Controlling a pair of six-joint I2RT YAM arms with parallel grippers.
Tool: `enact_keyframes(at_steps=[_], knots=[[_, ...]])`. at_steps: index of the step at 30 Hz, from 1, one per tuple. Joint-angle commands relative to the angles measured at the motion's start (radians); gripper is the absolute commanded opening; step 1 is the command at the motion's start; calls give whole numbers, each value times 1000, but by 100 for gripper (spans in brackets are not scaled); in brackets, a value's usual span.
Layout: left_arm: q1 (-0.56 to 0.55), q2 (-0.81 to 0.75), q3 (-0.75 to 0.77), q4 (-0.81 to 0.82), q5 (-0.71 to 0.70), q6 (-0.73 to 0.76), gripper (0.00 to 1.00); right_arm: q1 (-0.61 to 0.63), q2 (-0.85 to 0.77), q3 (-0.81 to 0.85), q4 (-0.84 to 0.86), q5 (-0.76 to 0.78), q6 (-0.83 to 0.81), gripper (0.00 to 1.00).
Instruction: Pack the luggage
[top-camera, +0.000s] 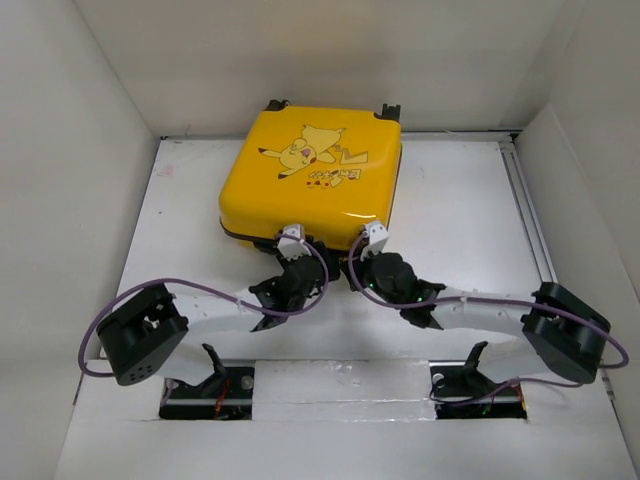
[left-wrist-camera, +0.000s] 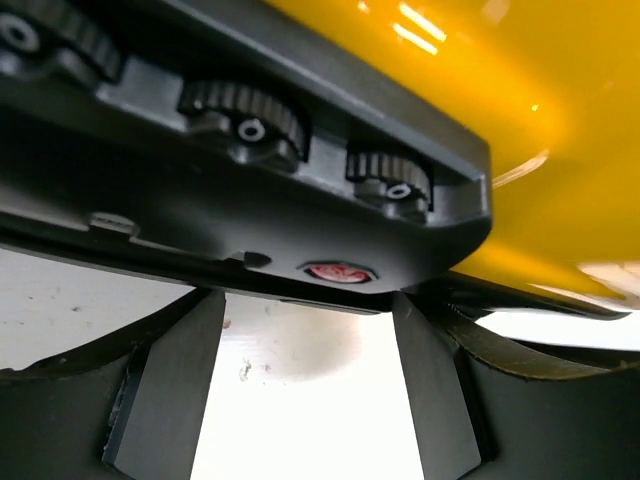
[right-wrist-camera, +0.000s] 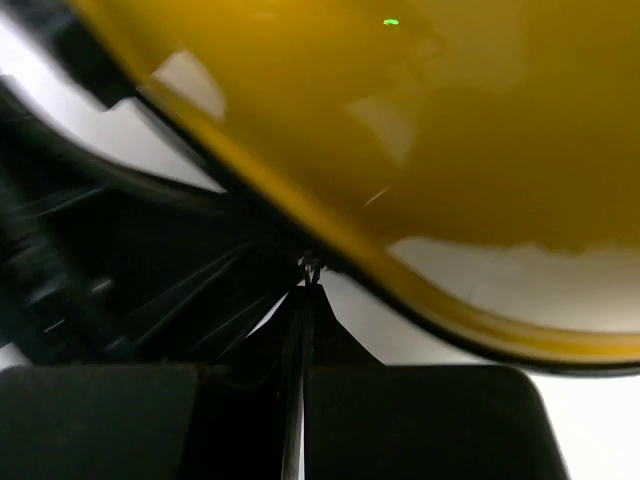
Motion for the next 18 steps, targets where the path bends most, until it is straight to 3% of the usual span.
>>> enact_keyframes(at_steps=[1, 4, 8, 12, 16, 18], knots=[[17, -13, 54, 86, 25, 37, 62, 51, 81, 70, 72, -17, 75, 0], [17, -103, -15, 43, -9, 25, 62, 51, 81, 47, 72, 5, 65, 0], [8, -492, -171, -12, -117, 2, 62, 51, 47, 6, 63, 2, 55, 0], [61, -683, -114, -116, -212, 87, 67, 51, 47, -5, 63, -30, 55, 0], [210, -613, 47, -138, -245, 118, 75, 51, 47, -5, 63, -41, 46, 0], [314, -555, 136, -138, -151, 109, 76, 51, 37, -5, 53, -52, 46, 0]])
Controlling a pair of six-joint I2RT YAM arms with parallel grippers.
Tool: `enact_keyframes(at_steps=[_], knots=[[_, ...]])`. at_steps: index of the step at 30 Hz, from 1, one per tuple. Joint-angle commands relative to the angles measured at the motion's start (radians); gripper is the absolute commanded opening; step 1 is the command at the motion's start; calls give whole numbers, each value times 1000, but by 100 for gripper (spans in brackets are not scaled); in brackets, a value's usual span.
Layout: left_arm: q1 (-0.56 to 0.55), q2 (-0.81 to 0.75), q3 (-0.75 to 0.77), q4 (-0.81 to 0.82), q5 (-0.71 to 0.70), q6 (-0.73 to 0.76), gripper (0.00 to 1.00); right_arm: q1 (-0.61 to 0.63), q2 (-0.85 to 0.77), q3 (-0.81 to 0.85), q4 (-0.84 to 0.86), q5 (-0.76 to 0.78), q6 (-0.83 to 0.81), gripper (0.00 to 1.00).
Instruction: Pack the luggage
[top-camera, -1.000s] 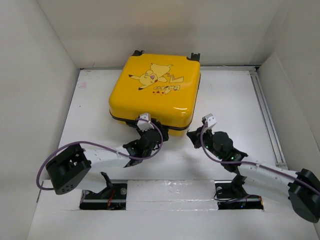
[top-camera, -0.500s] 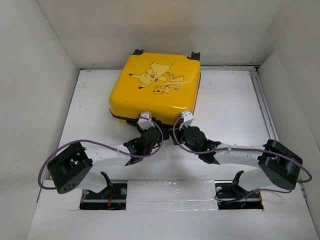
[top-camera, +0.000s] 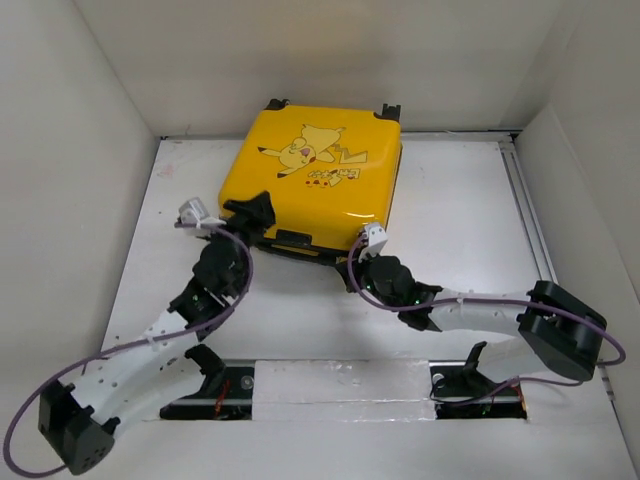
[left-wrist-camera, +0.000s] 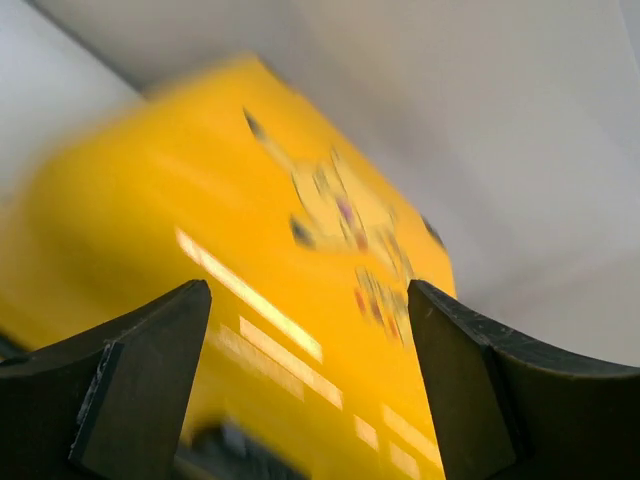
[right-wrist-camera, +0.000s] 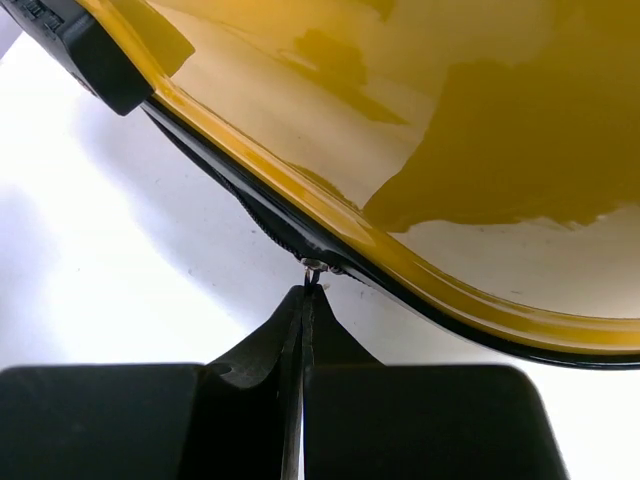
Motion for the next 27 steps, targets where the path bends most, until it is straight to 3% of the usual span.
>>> enact_keyframes(at_steps=[1, 2, 3, 4, 6, 8, 14, 18, 27], knots=[[239, 122, 137, -22, 99, 18, 76, 25, -22, -12, -1, -106, 7, 0], [324, 153, 157, -22, 182, -36, 76, 25, -35, -12, -18, -106, 7, 0], [414, 183, 173, -22, 377, -76, 76, 25, -36, -12, -30, -115, 7, 0], [590, 246, 173, -13, 473, -110, 76, 25, -51, -12, -30, -116, 7, 0], [720, 308, 162, 56, 644, -214, 76, 25, -62, -12, -30, -128, -3, 0], [824, 392, 110, 148, 695, -266, 75, 35, -62, -2, -40, -139, -13, 0], [840, 579, 106, 229, 885, -292, 74, 57, -26, 83, -84, -169, -33, 0], [792, 647, 87, 260, 912, -290, 74, 110, 76, 183, -52, -169, -33, 0], [772, 575, 7, 299, 1016, -245, 72, 142, 369, 444, 37, -256, -78, 0]])
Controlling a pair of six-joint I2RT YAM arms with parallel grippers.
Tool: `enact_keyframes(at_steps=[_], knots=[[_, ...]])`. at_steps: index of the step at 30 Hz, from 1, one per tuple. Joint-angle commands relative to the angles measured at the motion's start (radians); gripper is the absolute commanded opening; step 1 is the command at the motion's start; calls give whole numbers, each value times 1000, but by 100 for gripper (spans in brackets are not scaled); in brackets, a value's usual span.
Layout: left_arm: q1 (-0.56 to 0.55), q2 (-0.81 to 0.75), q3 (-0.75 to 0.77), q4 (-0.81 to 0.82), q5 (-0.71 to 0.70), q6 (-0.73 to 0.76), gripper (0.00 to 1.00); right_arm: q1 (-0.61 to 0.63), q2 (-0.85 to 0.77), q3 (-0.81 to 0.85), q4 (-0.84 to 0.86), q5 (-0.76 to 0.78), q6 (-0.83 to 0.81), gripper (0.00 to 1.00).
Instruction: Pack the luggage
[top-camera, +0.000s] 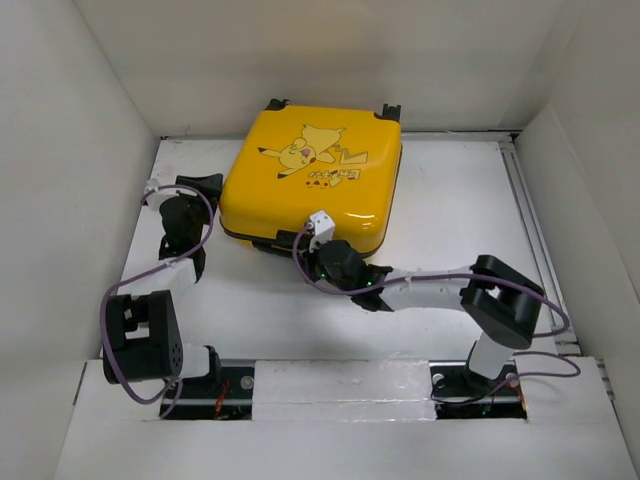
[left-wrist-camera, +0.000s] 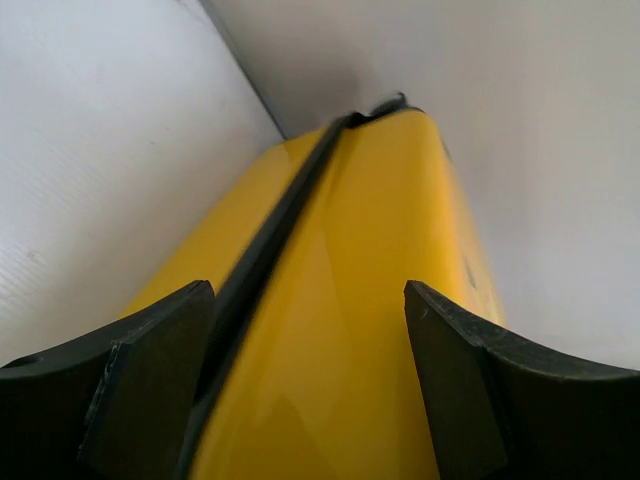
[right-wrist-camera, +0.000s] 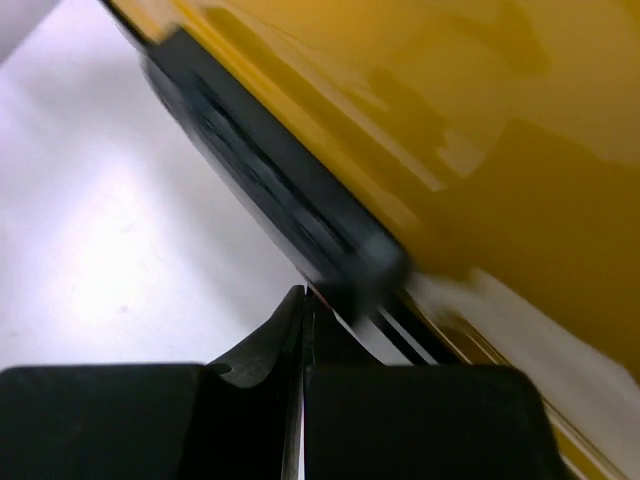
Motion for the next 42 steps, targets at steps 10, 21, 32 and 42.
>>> enact_keyframes(at_steps=[10, 21, 32, 42], knots=[[-54, -158, -55, -97, 367, 93, 70, 85, 328, 297, 292, -264, -62, 0], [-2, -129, 10, -168, 378, 182, 71, 15, 478, 475, 299, -586, -77, 0], [7, -72, 22, -111, 269, 171, 71, -16, -25, 196, -57, -513, -175, 79], [7, -158, -19, -86, 62, 75, 72, -482, -421, -53, -154, -175, -7, 0]])
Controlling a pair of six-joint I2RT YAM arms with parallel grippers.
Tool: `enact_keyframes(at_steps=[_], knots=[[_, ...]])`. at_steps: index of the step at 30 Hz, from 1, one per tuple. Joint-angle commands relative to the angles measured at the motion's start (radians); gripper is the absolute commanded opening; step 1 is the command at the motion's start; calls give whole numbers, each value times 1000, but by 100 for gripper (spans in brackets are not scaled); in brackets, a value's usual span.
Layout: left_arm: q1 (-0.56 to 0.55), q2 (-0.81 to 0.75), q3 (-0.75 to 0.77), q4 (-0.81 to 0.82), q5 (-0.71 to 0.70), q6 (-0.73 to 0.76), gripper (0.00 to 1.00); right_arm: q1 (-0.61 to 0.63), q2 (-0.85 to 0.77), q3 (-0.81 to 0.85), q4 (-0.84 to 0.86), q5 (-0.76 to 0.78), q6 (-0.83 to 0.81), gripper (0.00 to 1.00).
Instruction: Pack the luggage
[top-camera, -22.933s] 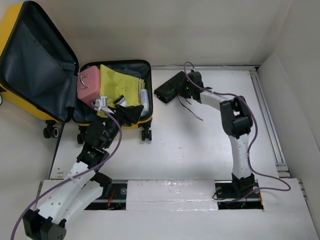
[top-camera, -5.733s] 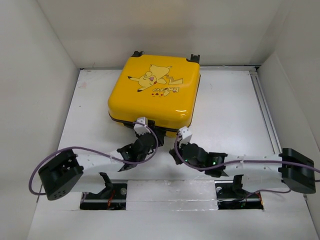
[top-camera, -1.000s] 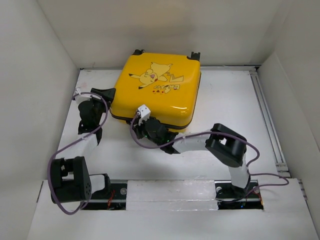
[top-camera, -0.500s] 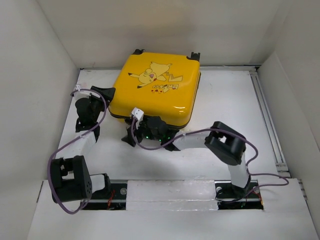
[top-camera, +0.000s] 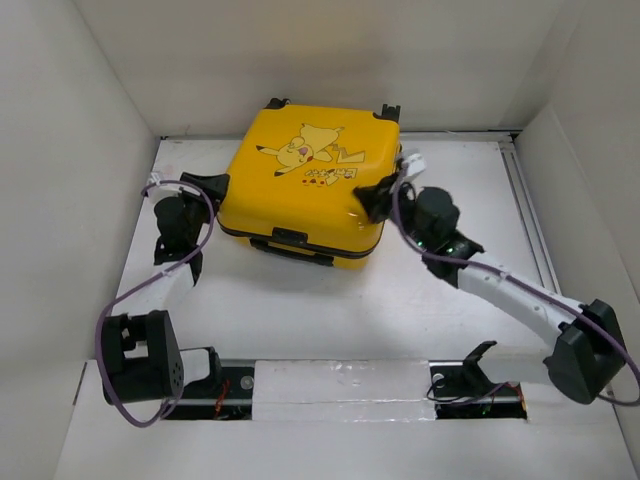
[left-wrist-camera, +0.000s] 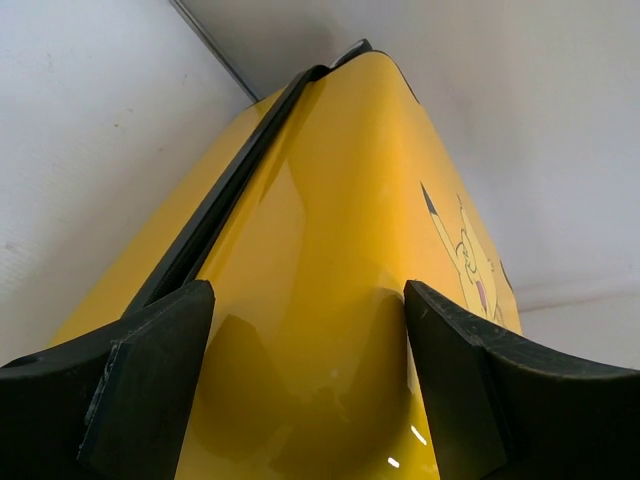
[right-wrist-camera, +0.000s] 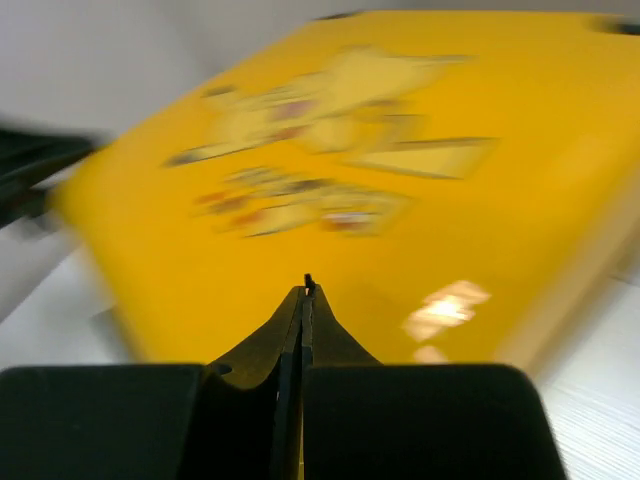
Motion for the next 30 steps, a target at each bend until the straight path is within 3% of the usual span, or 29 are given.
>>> enact_keyframes(at_steps=[1, 5, 10, 13, 15, 18, 25, 30], knots=[[6, -56, -30, -18, -78, -51, 72, -229, 8, -45, -84, 167, 93, 0], [39, -65, -18, -30, -118, -92, 72, -417, 101, -2, -84, 139, 131, 0], [52, 11, 53, -58, -172, -119, 74, -475, 257, 95, -105, 72, 142, 0], [52, 218, 226, -163, -51, -50, 74, -475, 314, 139, -105, 49, 142, 0], [43, 335, 225, -88, 79, -50, 69, -466, 345, 171, -114, 62, 142, 0], [10, 387, 203, -9, 98, -71, 68, -454, 412, 211, -125, 33, 124, 0], [-74, 316, 14, 63, 113, -73, 66, -344, 572, 349, -157, -61, 65, 0], [-201, 83, -136, 28, 51, -36, 66, -305, 623, 426, -157, -156, 16, 0]])
